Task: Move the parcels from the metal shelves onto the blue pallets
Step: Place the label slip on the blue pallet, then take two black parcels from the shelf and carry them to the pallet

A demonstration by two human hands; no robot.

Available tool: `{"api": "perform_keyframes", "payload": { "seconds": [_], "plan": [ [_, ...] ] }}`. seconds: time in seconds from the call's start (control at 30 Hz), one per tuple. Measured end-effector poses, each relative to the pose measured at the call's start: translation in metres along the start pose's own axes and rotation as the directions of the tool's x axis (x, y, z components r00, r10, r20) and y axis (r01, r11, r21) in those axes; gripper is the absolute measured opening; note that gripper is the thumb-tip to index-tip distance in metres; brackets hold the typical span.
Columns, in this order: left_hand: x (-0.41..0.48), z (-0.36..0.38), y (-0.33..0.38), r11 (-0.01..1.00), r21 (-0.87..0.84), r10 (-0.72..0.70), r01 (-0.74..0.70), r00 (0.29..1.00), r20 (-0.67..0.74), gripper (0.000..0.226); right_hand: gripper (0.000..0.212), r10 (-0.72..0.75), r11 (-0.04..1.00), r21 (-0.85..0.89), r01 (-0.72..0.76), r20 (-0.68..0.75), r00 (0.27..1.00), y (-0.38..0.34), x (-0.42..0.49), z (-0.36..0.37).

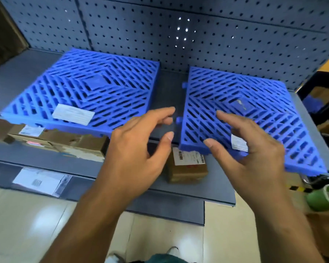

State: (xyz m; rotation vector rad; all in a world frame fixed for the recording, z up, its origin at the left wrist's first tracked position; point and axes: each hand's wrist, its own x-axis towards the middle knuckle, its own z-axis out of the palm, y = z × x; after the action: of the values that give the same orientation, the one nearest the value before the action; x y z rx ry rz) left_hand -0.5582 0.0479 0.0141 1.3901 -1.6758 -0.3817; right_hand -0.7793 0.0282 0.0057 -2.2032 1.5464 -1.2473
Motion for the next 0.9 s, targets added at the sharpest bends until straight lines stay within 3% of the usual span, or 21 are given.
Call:
{"api": "perform_keyframes", "payload": {
  "seconds": [0.43, 0.63, 0.9],
  "plan": [
    [-0.054, -0.15, -0.08, 0.991, 0.006, -0.126, 0.131, 0.961, -0.248, 0.03, 0.061, -0.2, 0.931, 0.346, 0.118, 0.215, 0.956, -0.139, 0.013, 0.131],
    [-0.097, -0.232, -0.115, 0.966, 0.06, -0.212, 0.251, 0.903, -0.375, 0.03, 0.062, -0.349, 0.871, 0.453, 0.193, 0.293, 0.89, -0.218, 0.013, 0.195],
    [-0.169, -0.33, -0.151, 0.91, 0.114, -0.28, 0.398, 0.796, -0.537, 0.033, 0.063, -0.503, 0.759, 0.623, 0.186, 0.382, 0.775, -0.319, -0.008, 0.273]
  ]
}}
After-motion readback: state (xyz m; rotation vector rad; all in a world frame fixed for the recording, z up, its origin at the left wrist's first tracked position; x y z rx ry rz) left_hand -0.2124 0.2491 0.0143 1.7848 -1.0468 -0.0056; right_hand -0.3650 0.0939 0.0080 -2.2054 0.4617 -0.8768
